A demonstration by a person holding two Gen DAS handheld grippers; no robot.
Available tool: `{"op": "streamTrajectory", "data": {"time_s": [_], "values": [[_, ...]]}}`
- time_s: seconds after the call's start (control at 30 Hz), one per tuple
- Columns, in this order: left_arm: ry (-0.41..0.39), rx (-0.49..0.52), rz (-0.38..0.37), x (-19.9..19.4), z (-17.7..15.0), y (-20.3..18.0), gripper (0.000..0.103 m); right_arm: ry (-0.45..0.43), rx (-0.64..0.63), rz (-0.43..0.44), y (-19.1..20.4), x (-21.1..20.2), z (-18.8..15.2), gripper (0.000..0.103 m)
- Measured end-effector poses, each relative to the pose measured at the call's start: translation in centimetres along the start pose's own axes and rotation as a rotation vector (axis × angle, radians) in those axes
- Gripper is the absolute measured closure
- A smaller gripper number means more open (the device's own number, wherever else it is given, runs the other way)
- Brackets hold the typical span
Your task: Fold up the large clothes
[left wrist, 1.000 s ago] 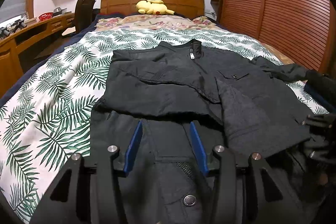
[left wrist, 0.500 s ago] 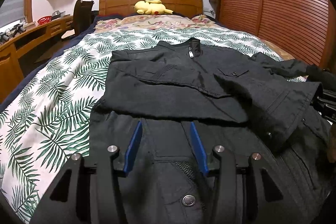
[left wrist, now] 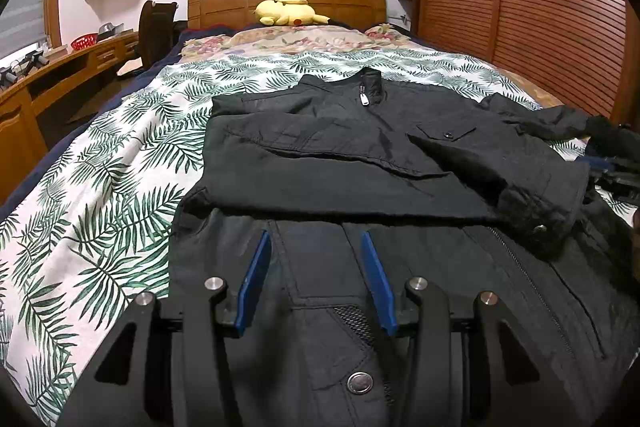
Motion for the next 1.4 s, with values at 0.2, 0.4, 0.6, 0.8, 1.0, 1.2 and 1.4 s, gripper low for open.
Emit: {"op": "streamTrajectory", "data": {"time_s": [0.2, 0.4, 0.6, 0.8, 1.0, 1.2, 1.4], "values": [[0.004, 0.005, -0.007, 0.2, 0.0, 0.0, 0.057, -0.053, -0.012, -0.003, -1.0, -3.1, 1.1, 0.042], [0.007, 0.022, -0.007, 0.2, 0.2, -0.6, 0.057, -0.082, -0.080, 0.004, 1.2, -4.4, 1.8, 0.042], [0.011, 0.045, 0.004, 0.5, 0.7, -1.4, 0.057, -0.032, -0.185, 0.050, 5.3, -3.1, 1.7, 0.042], [0.020, 0.070, 0.003, 0.9, 1.1, -2.1, 0.057, 0.028, -0.238, 0.120, 8.8, -1.4, 1.2, 0.042], [0.014, 0.071, -0.033, 0.7, 1.7, -2.5, 0.057, 0.072, -0.281, 0.107, 10.5, -0.1, 0.3, 0.038], [-0.002, 0.065, -0.061, 0.3, 2.5, -3.0, 0.057, 0.127, -0.327, 0.065, 10.7, 1.5, -0.7, 0.038], [-0.022, 0.041, -0.126, -0.3, 3.2, -4.1, 0.057, 0.117, -0.429, -0.005, 10.4, 1.4, -0.3, 0.092]]}}
Point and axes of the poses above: each gripper's, at about its wrist camera, not at the fingertips, and x roughly the way its jaws point, y to its left, z to its top, the point moved 2 cm from there along x, roughly the way its jaws point, and after that the axes turned 11 degrees about -z, right-handed, at the moved point
